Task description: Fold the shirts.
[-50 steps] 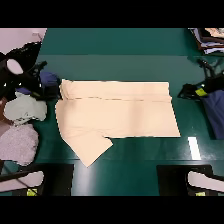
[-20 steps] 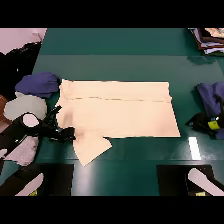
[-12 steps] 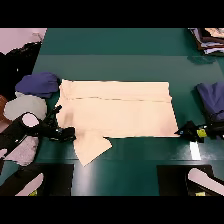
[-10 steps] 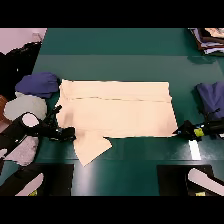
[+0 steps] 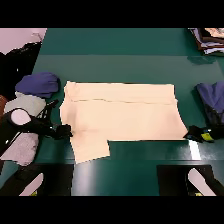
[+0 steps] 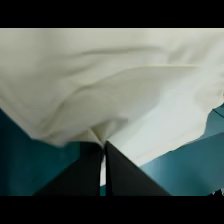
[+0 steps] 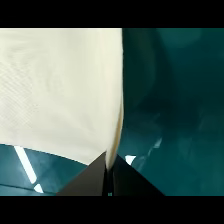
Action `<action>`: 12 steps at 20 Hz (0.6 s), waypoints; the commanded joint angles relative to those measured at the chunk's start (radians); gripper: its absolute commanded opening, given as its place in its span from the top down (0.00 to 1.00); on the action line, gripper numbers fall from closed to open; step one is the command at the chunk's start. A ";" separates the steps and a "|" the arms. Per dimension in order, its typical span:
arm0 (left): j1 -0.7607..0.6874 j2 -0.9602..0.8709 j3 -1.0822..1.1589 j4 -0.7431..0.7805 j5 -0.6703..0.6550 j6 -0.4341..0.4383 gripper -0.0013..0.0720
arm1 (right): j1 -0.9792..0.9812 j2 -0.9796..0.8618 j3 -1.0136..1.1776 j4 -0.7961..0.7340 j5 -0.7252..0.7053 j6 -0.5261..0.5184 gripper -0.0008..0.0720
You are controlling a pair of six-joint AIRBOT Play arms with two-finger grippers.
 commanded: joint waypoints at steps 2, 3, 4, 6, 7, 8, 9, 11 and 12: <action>-0.001 0.201 0.013 -0.008 -0.258 -0.088 0.94 | -0.064 0.197 0.014 -0.102 0.168 0.010 0.96; -0.001 0.221 0.022 -0.007 -0.285 -0.098 0.94 | -0.063 0.210 0.038 -0.082 0.174 0.029 0.96; -0.001 0.222 0.042 0.002 -0.284 -0.097 0.94 | -0.063 0.206 0.067 -0.042 0.167 0.036 0.96; 0.000 0.198 0.086 0.023 -0.178 -0.092 0.94 | -0.047 0.146 0.146 0.059 0.140 0.040 0.96; 0.000 0.172 0.111 0.023 -0.095 -0.068 0.94 | -0.026 0.099 0.190 0.079 0.109 0.063 0.96; 0.000 0.136 0.138 0.033 -0.017 -0.038 0.94 | 0.000 0.050 0.230 0.082 0.080 0.086 0.96; 0.000 0.080 0.171 0.042 0.050 -0.018 0.94 | 0.036 -0.008 0.275 0.081 0.058 0.105 0.96; 0.000 -0.068 0.242 0.050 0.134 0.011 0.94 | 0.105 -0.124 0.357 0.081 0.025 0.106 0.96; 0.000 -0.146 0.279 0.052 0.169 0.027 0.94 | 0.143 -0.183 0.396 0.080 0.007 0.107 0.96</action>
